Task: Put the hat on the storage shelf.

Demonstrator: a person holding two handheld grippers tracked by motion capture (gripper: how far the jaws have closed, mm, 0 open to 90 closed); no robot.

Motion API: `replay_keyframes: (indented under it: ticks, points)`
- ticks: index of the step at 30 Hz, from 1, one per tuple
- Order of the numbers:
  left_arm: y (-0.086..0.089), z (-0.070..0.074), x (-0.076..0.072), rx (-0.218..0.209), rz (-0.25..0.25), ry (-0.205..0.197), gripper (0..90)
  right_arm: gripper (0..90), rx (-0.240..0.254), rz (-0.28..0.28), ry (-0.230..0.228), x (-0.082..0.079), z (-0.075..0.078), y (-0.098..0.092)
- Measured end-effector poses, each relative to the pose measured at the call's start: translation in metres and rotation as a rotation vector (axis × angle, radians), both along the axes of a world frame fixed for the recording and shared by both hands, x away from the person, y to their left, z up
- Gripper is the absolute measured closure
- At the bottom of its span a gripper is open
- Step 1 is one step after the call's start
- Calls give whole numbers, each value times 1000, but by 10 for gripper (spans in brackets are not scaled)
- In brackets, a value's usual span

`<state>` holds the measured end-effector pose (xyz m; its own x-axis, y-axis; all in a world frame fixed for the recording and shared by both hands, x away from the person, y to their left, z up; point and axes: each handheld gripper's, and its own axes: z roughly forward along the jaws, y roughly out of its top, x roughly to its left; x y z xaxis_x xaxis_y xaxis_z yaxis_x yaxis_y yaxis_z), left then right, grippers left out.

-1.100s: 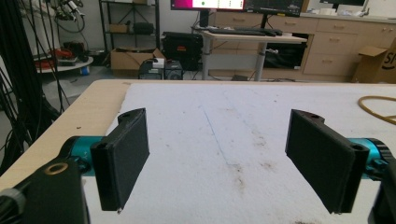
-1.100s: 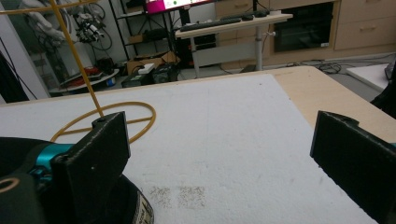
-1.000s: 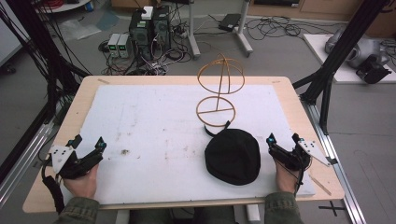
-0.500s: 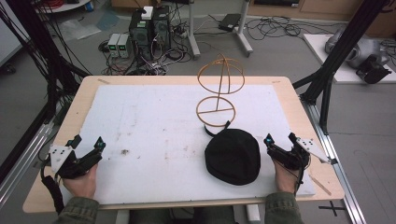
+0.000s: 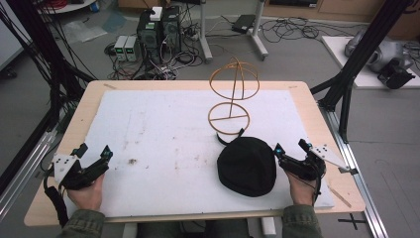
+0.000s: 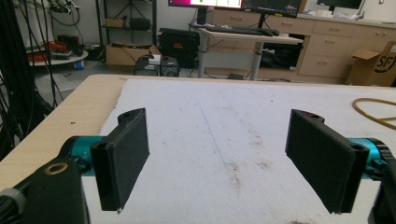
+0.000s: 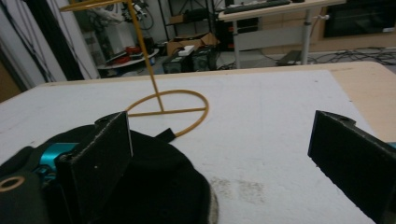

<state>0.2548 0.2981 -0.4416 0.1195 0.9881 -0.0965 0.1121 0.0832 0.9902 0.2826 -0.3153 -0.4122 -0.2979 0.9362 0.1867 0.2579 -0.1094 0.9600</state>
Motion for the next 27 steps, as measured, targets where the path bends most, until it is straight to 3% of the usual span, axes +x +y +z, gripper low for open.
replay_keyframes:
  ticks: [8,18,22,27]
  points:
    - [1,0,1,-5,2,-4,216,51,-11,96,21,-1,7,11]
    - [0,0,2,0,-2,-3,216,51,-109,236,41,-8,13,37]
    - [-1,0,3,-1,-7,0,216,51,-114,271,58,-10,14,42]
    - [-1,0,4,-1,-12,4,217,50,-180,294,72,-13,13,47]
